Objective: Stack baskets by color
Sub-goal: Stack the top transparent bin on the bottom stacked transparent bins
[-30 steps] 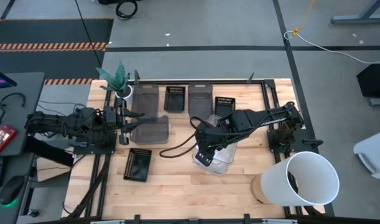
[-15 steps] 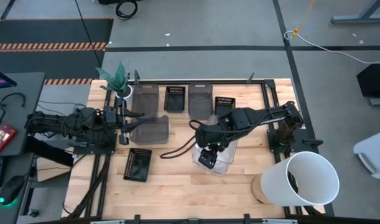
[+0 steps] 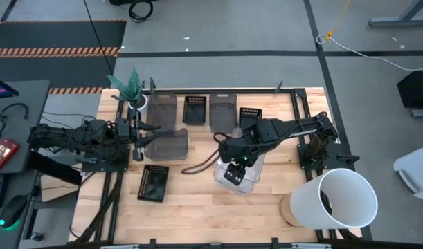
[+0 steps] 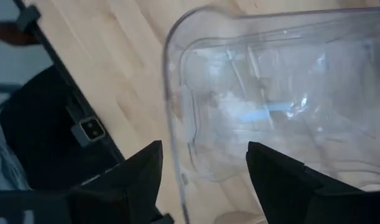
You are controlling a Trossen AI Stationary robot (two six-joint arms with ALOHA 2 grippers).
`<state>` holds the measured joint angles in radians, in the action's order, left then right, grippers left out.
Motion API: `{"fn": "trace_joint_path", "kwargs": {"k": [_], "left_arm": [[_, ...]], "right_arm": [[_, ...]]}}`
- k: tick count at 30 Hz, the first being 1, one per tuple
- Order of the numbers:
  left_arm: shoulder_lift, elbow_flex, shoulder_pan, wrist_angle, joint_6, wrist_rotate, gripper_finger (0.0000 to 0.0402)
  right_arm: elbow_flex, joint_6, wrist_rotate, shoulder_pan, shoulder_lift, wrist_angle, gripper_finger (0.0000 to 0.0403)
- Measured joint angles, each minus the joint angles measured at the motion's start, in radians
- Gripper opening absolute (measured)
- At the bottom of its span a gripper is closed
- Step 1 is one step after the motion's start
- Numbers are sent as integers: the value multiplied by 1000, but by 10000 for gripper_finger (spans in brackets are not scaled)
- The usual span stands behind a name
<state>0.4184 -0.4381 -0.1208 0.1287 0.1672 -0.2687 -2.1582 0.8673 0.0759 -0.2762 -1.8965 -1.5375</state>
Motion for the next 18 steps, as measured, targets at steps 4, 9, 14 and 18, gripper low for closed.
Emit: {"fn": "trace_joint_path", "kwargs": {"k": [4,9,14,18], "left_arm": [[0,0,0,0,0,0,119],[0,0,0,0,0,0,119],[0,0,0,0,0,0,119],[0,0,0,0,0,0,119]], "right_arm": [[24,-26,-23,-23,0,6,232],[101,-30,6,-18,0,70,221],[196,-49,75,-5,-1,180,203],[242,-49,103,6,-1,182,178]]}}
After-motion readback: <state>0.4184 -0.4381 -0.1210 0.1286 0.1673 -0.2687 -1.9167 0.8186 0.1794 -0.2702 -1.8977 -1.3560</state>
